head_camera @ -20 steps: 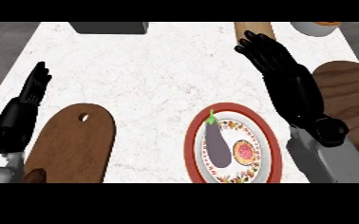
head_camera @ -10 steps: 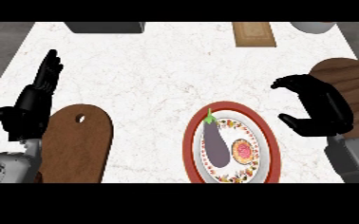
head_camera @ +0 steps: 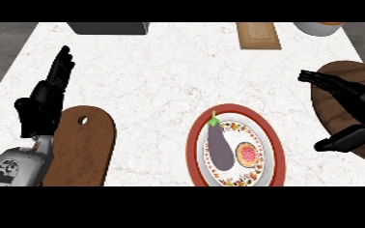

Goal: Pick the cupcake from the plate and place it in the bowl

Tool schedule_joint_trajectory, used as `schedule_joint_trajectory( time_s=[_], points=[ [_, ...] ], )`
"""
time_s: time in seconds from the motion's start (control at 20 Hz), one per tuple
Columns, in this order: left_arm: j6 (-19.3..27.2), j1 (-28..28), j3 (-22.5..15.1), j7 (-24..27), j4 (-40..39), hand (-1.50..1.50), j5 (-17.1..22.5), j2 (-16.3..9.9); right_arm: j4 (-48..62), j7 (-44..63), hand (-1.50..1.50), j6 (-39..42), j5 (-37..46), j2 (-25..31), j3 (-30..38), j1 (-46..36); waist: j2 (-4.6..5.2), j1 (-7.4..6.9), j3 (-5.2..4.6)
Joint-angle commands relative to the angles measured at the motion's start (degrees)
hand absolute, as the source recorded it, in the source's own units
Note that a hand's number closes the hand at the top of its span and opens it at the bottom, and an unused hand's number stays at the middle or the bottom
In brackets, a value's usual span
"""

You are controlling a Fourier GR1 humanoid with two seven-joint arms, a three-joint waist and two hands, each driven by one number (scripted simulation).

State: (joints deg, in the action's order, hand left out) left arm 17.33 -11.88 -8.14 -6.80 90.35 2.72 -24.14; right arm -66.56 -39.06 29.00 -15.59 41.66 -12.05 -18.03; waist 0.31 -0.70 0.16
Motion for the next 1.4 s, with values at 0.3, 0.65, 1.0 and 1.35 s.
schedule_joint_trajectory(
  time_s=[0.3,0.65,1.0,1.35],
  points=[
    [0.17,-3.12,1.02,-3.97,-0.39,0.0,-1.12,0.68,-10.1,4.89,-1.5,0.73,17.57,6.36,-9.4,-6.0,-0.43,0.46,-0.18],
    [1.54,-1.09,-0.09,-4.67,2.28,0.0,-4.87,3.16,-15.4,11.12,-1.5,3.18,23.35,1.31,-12.67,-6.28,-0.43,0.53,-0.16],
    [-2.54,-0.25,3.51,-1.67,0.0,0.0,-2.86,2.68,-19.72,17.27,-1.5,5.63,31.56,-2.08,-16.36,-6.18,-0.36,0.47,-0.17],
    [-3.61,-1.94,4.77,-3.35,-0.39,0.0,-4.41,3.29,-23.01,27.37,-1.5,8.55,38.13,-6.07,-17.95,-4.44,-0.35,0.58,-0.17]
  ],
)
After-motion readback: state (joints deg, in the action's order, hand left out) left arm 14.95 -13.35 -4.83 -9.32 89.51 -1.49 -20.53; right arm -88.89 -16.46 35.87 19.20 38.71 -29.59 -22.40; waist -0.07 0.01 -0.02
